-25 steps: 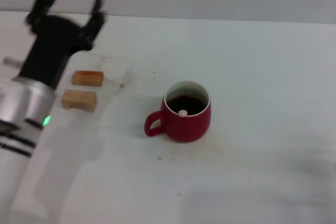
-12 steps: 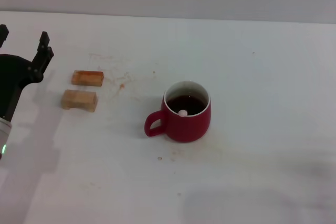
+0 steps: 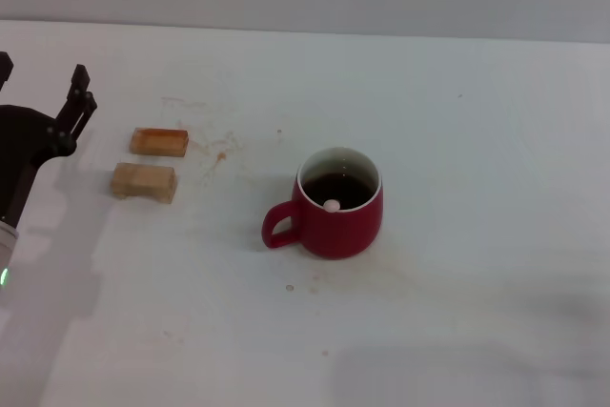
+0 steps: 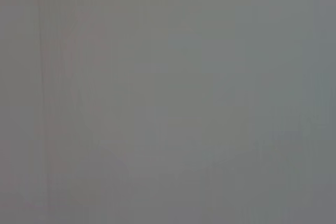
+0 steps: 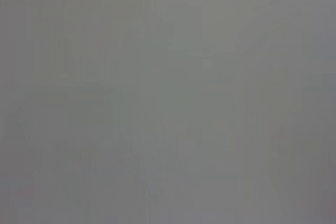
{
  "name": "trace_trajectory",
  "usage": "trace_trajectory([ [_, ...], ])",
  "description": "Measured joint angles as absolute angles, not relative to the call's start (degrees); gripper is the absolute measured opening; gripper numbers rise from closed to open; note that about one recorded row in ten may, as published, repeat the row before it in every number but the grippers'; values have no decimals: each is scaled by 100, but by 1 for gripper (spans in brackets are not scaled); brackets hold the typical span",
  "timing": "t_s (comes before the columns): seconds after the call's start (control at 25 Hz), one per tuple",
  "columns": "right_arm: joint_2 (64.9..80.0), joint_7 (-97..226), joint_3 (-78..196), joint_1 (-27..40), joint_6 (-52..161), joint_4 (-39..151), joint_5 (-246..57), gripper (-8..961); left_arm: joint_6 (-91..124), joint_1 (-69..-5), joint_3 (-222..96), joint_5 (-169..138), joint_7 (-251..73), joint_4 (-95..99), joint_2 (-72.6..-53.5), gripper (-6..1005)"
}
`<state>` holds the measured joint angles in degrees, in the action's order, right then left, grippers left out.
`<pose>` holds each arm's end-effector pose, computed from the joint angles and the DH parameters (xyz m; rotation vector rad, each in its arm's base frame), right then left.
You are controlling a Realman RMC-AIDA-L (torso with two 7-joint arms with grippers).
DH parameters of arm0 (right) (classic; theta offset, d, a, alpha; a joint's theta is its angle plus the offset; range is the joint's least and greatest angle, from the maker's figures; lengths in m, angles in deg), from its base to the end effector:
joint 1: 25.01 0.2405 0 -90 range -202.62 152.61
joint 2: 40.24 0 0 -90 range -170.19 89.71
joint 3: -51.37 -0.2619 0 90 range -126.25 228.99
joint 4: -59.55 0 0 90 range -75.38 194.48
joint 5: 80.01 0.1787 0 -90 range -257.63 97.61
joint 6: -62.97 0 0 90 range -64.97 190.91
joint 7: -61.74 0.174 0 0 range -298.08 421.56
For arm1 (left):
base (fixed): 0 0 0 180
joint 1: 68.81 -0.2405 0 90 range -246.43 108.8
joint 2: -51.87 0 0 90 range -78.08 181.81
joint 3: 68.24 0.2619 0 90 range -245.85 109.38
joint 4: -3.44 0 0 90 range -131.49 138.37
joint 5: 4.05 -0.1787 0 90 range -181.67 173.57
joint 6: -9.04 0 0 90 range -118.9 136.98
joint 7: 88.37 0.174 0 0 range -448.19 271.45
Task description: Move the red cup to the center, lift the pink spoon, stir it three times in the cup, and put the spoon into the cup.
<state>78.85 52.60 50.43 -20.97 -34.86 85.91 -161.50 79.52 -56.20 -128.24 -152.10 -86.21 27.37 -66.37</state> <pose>0.3262 0.1947 0.0024 -1.2875 0.5331 0.6880 -0.2942 0.3084 0.0087 -1.5702 -0.3462 -0.7114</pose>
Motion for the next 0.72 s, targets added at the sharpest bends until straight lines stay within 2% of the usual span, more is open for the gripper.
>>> trace_trajectory([
  [0.72,7894,5261,4993,-2087,-3501,8583,-16148,0,7974,-5662,-13005,-14924,-8751,2692,-6679,854],
])
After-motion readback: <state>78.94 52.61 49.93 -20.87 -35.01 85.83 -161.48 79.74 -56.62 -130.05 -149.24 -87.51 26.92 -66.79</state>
